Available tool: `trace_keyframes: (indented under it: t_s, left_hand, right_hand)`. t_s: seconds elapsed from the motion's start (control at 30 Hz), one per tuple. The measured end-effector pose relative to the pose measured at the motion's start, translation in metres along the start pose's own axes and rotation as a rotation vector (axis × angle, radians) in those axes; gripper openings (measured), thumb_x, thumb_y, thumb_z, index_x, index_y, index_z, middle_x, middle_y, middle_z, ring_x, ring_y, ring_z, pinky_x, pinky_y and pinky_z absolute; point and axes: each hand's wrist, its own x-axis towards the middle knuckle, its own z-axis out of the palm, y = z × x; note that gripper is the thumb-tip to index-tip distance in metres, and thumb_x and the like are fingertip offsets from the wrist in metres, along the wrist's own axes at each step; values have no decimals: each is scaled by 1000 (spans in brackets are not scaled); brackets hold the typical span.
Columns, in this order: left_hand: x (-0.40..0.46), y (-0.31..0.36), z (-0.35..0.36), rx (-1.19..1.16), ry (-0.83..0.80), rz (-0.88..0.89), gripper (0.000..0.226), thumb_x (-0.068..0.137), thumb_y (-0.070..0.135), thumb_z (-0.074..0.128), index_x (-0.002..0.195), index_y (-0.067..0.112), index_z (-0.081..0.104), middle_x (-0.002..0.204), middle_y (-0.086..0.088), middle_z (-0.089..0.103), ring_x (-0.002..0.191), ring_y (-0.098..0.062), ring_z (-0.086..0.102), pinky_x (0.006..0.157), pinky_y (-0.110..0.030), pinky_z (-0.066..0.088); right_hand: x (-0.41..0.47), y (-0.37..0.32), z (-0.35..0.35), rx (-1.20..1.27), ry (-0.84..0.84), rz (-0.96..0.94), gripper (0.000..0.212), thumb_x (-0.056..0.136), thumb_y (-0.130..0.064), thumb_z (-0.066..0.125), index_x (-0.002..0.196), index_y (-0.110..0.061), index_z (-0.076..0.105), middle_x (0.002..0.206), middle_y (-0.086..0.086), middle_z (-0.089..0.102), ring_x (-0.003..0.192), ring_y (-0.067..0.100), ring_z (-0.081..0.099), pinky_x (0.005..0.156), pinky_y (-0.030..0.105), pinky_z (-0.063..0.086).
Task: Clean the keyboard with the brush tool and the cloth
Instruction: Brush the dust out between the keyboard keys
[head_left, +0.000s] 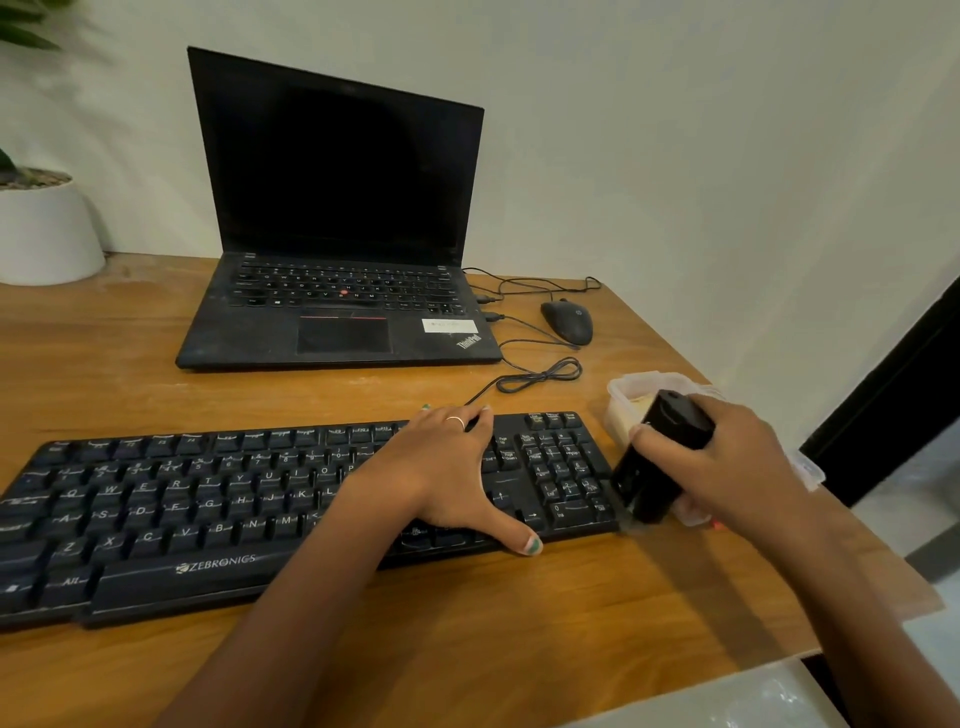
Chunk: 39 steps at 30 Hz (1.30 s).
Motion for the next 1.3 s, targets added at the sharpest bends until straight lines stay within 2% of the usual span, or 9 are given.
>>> trace_keyframes:
  t_s: [0.1, 0.23, 0.4, 0.53, 0.67, 0.8, 0.97, 1.13, 1.3]
  left_hand:
    - [0, 0, 0, -2, -2, 0, 130, 65, 81, 60, 154, 16, -9, 163, 0, -12, 149, -20, -8, 119, -39, -6]
    - [0, 1, 0, 3, 0, 1, 130, 66, 81, 60, 154, 16, -9, 162, 1, -12, 149, -20, -9, 118, -38, -6]
    - [-1, 1, -1, 0, -2, 2, 129, 67, 80, 60, 154, 16, -10, 162, 1, -13, 149, -20, -10, 118, -38, -6]
    - [-1, 1, -1, 5, 2, 3, 129, 66, 80, 60, 154, 15, -10, 162, 1, -13, 149, -20, -10, 118, -37, -6]
    - [-1, 0, 0, 0, 5, 5, 130, 65, 81, 59, 154, 15, -9, 163, 0, -11, 149, -21, -9, 118, -38, -7]
    - [0, -1, 1, -7, 10, 4, 131, 64, 82, 60, 154, 15, -8, 163, 0, -10, 149, -21, -9, 118, -38, -6]
    - [-1, 0, 0, 0, 17, 14, 130, 66, 81, 60, 154, 14, -8, 163, 0, -11, 149, -20, -9, 118, -38, -7]
    - [-2, 1, -1, -1, 22, 14, 128, 67, 79, 61, 154, 15, -7, 163, 1, -10, 149, -21, -8, 118, -38, -4]
    - [-1, 0, 0, -2, 23, 15, 129, 66, 80, 60, 154, 15, -8, 163, 1, -10, 149, -20, -8, 119, -38, -5]
  right_hand:
    - [8, 0, -16, 1, -91, 22, 16, 80, -32, 67, 86, -19, 60, 73, 4, 66, 59, 19, 64, 51, 31, 55]
    - [3, -1, 7, 42, 175, -110, 13, 81, -32, 67, 79, -21, 60, 71, -2, 62, 64, 15, 61, 51, 22, 49]
    - [11, -6, -14, -51, -160, 49, 13, 81, -31, 67, 82, -22, 56, 70, 3, 66, 55, 23, 65, 47, 30, 54]
    - [17, -10, -4, 43, 101, -83, 14, 82, -34, 67, 84, -21, 60, 73, 3, 66, 57, 18, 62, 53, 33, 55]
    - [20, -6, 23, 103, 140, -68, 12, 83, -30, 65, 81, -19, 59, 73, 4, 64, 63, 24, 63, 59, 44, 56]
    - [22, -8, -1, -55, -96, 58, 16, 82, -29, 67, 83, -14, 60, 69, 2, 65, 57, 18, 63, 48, 22, 51]
    - [19, -7, -22, -161, -369, 108, 19, 80, -29, 67, 88, -14, 61, 76, 6, 69, 64, 17, 68, 57, 32, 57]
    - [34, -10, -8, 119, -46, 20, 16, 81, -28, 68, 86, -14, 62, 66, 7, 68, 44, 15, 61, 44, 25, 48]
    - [51, -6, 29, 199, 144, -64, 10, 85, -26, 65, 79, -28, 56, 71, -4, 64, 57, 15, 65, 49, 30, 54]
